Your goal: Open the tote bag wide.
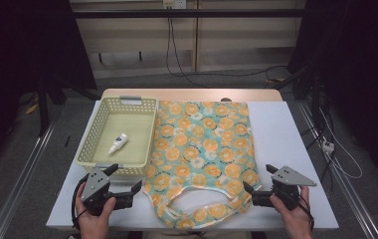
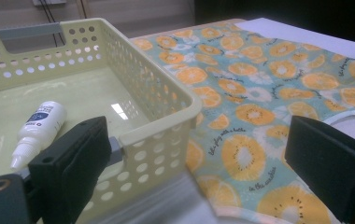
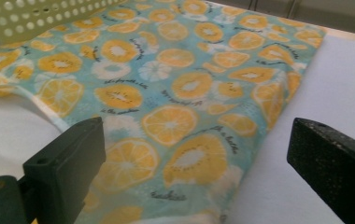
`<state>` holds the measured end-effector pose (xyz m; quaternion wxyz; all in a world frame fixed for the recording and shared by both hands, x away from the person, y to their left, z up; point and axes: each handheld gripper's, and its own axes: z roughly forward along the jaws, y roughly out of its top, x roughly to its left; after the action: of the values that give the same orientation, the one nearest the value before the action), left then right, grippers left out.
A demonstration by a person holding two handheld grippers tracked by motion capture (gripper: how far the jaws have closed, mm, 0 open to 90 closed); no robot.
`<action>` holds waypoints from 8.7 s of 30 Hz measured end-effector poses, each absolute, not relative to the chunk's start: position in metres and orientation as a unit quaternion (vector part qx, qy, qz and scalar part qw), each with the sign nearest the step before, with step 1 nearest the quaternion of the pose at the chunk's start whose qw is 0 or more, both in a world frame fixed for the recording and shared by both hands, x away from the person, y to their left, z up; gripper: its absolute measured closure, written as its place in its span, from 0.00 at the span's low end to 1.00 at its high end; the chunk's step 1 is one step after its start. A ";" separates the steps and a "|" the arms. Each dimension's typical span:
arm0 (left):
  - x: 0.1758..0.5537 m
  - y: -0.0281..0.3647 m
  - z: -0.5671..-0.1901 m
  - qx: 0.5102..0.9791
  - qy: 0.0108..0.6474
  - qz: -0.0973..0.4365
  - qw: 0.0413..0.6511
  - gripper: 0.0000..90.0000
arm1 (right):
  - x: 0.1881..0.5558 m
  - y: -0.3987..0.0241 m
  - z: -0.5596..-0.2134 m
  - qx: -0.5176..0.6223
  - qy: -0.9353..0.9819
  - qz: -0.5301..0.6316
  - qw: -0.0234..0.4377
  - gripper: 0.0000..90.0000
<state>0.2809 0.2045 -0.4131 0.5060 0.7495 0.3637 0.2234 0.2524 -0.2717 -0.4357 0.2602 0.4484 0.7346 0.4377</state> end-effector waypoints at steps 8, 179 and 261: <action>0.280 0.206 -0.413 0.751 0.363 0.220 0.506 0.07 | 0.259 -0.254 -0.429 0.427 0.766 0.425 0.223 0.08; 0.281 0.206 -0.415 0.764 0.351 0.209 0.499 0.07 | 0.412 -0.207 -0.389 0.374 0.818 0.415 0.139 0.37; 0.281 0.205 -0.416 0.768 0.349 0.208 0.495 0.07 | 0.334 -0.160 -0.434 0.278 0.890 0.360 0.031 1.00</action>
<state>0.2808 0.2054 -0.4155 0.4948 0.7682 0.3487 0.2085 0.3337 -0.1604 -0.4342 0.0311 0.2784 0.8897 0.3604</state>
